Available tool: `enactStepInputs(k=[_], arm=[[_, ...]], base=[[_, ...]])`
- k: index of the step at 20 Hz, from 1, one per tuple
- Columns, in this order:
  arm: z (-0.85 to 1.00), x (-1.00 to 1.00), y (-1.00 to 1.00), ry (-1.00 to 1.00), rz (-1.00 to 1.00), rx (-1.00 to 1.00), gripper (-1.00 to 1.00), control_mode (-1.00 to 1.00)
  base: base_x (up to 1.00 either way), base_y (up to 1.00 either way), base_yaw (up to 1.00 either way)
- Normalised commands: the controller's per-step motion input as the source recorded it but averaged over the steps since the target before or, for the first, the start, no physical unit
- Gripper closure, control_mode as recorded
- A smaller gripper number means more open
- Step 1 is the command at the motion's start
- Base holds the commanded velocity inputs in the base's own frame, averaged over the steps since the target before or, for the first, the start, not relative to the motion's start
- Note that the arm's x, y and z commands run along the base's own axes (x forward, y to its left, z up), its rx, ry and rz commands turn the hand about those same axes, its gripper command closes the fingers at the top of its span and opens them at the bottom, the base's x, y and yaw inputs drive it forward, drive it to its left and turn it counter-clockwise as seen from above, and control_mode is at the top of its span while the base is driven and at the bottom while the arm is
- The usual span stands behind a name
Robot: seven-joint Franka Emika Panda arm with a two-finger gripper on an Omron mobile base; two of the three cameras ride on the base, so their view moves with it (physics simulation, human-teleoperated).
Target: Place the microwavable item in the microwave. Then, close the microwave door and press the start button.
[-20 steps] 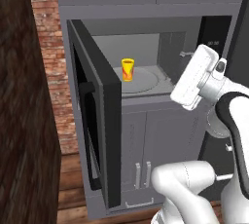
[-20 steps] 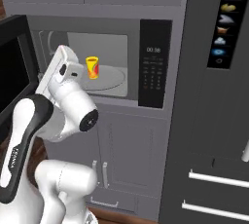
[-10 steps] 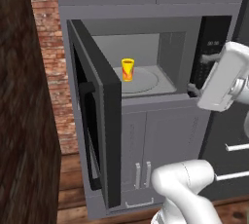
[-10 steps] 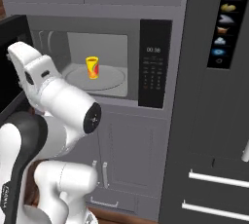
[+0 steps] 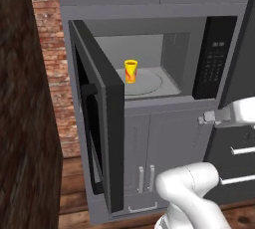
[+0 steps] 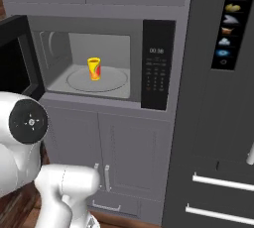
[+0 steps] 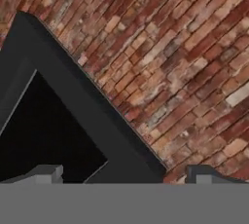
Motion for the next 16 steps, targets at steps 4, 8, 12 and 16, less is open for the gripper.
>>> enactStepInputs(k=[4, 8, 12, 16], arm=[[-0.38, -0.73, 0.85, -0.59, 0.03, -0.58, -1.0, -1.0], [-0.46, -0.42, 0.91, -0.5, 0.0, -0.56, -1.0, -1.0], [-0.58, -0.08, 0.9, -0.3, -0.01, -0.52, -1.0, -1.0], [-0.66, 0.04, 0.95, -0.1, -0.07, -0.47, -1.0, -1.0]], base=[[0.0, 0.0, 0.0], [0.0, 0.0, 0.0], [0.0, 0.0, 0.0], [0.0, 0.0, 0.0]])
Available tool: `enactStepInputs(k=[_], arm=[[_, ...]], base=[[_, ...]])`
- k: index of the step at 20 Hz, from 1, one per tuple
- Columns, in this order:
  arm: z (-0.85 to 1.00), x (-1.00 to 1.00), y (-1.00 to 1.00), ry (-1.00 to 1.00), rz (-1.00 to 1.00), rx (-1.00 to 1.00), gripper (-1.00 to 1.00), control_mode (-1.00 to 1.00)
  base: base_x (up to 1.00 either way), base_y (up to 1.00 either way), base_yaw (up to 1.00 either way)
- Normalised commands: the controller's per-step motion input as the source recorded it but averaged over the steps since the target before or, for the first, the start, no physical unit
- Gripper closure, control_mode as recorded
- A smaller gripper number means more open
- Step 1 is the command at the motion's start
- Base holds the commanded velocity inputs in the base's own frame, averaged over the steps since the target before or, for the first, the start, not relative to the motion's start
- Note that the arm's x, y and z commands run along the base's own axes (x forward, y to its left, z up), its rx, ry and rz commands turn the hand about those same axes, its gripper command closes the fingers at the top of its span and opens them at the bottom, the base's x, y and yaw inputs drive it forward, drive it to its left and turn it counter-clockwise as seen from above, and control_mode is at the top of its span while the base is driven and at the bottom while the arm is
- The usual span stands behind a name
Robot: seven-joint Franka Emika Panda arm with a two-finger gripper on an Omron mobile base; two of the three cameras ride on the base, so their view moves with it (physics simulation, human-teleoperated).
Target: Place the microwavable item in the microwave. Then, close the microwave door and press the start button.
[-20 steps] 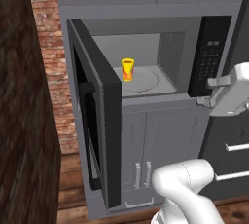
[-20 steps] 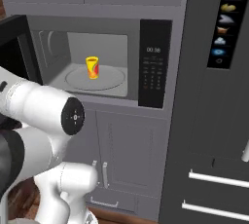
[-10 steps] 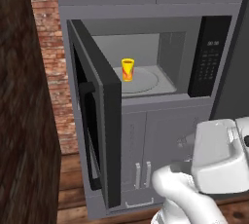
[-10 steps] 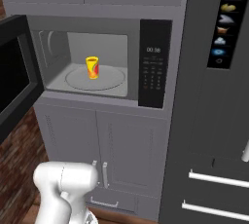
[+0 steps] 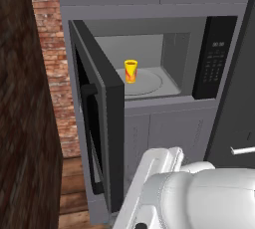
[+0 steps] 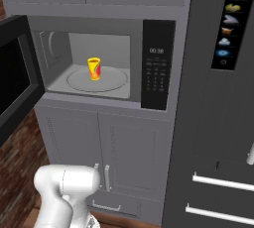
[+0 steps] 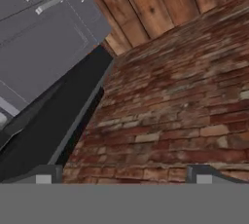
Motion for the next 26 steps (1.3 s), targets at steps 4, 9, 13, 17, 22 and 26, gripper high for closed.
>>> enactStepInputs(k=[4, 9, 13, 17, 22, 26], arm=[[-0.68, 0.28, 0.96, 0.0, -0.08, -0.42, -1.0, -1.0], [-0.7, 0.44, 0.67, 0.0, -0.03, -0.4, -1.0, -1.0], [-0.74, 0.7, 0.27, 0.0, -0.01, -0.33, -1.0, -1.0], [-0.8, 0.83, 0.29, -0.02, 0.0, -0.33, -1.0, -1.0], [-0.68, 0.89, 0.1, -0.03, 0.0, -0.27, -1.0, -1.0], [-0.5, 0.8, -0.01, -0.01, 0.0, -0.21, -1.0, -1.0]], base=[[0.0, 0.0, 0.0], [0.0, 0.0, 0.0], [0.0, 0.0, 0.0], [0.0, 0.0, 0.0], [0.0, 0.0, 0.0], [0.0, 0.0, 0.0]])
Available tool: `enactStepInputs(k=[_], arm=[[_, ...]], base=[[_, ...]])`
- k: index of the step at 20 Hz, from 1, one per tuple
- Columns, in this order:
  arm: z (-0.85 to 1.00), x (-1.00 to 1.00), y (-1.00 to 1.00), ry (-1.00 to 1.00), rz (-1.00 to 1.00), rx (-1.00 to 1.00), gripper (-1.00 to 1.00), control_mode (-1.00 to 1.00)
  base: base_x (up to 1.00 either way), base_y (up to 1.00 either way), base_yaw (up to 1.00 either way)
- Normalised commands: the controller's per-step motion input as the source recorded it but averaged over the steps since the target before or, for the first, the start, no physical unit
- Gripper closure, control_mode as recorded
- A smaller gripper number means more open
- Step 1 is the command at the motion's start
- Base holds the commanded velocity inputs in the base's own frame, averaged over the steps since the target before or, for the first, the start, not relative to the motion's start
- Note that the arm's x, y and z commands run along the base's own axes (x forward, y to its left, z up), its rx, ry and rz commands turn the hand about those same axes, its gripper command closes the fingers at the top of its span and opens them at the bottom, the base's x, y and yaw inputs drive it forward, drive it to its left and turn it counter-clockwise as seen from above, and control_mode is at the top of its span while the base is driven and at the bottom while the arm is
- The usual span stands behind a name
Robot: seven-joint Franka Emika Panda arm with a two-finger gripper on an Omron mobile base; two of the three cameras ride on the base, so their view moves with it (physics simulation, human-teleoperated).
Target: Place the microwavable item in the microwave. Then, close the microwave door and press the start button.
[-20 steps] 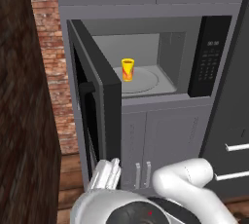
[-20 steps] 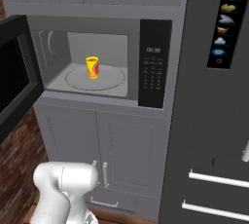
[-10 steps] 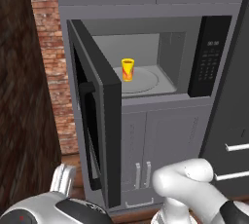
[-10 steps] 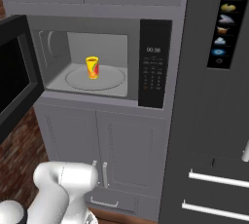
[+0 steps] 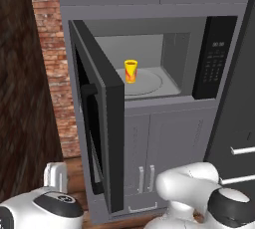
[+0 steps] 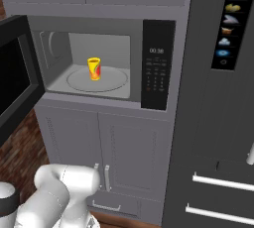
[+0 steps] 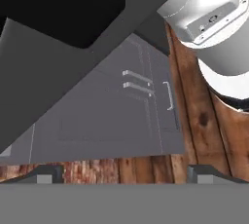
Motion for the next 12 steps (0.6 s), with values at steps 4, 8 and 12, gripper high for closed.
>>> enactStepInputs(k=[4, 8, 12], arm=[[-0.32, 0.61, -0.31, 0.0, 0.0, -0.1, -1.0, -1.0], [-0.01, 0.14, -0.76, 0.0, 0.0, -0.03, -1.0, -1.0], [0.02, 0.03, -0.97, 0.0, 0.0, 0.0, -1.0, -1.0]], base=[[0.0, 0.0, 0.0], [0.0, 0.0, 0.0], [0.0, 0.0, 0.0]])
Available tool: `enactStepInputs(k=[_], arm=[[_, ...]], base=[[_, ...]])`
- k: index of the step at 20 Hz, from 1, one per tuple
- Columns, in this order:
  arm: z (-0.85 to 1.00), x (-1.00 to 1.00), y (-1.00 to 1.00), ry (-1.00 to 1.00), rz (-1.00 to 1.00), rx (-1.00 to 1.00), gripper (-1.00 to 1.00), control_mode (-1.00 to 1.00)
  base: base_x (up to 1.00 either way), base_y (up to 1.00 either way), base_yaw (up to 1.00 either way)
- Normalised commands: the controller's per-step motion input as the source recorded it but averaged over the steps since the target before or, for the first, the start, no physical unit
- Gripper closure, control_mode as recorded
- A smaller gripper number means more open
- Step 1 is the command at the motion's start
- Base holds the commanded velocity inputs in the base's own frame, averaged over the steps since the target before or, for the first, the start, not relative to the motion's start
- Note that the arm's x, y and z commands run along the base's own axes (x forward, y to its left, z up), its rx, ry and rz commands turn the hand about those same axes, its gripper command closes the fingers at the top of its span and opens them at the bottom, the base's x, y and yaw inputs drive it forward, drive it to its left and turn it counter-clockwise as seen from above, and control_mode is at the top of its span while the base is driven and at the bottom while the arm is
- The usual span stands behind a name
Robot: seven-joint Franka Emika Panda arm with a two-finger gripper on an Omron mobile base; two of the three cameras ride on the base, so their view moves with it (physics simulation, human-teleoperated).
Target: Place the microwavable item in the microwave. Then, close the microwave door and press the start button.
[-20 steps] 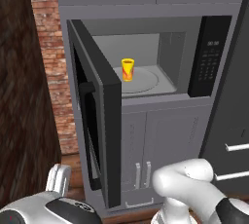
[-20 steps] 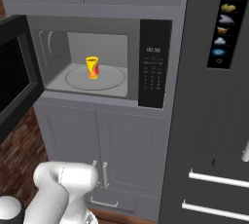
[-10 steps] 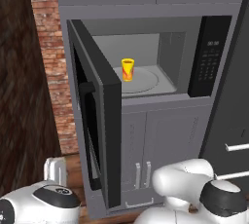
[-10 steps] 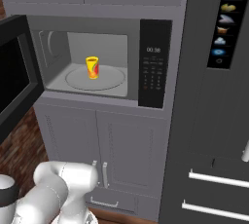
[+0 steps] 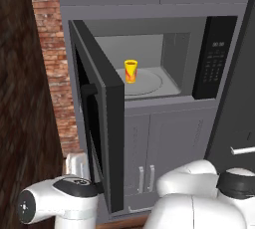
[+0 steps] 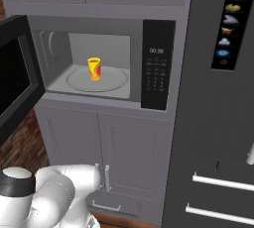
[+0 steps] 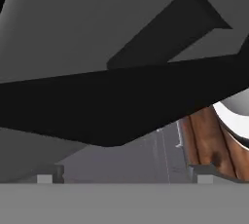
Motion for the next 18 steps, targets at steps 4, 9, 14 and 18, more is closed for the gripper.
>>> enactStepInputs(k=[4, 9, 14, 18], arm=[[0.03, 0.13, -1.0, 0.0, 0.0, 0.0, -1.0, -1.0], [0.1, 0.23, -1.0, 0.0, 0.0, 0.0, -1.0, -1.0], [0.15, 0.42, -0.98, -0.01, 0.0, 0.02, -1.0, -1.0], [0.15, 0.61, -0.79, 0.0, 0.0, 0.03, -1.0, -1.0]], base=[[0.0, 0.0, 0.0], [0.0, 0.0, 0.0], [0.0, 0.0, 0.0], [0.0, 0.0, 0.0]])
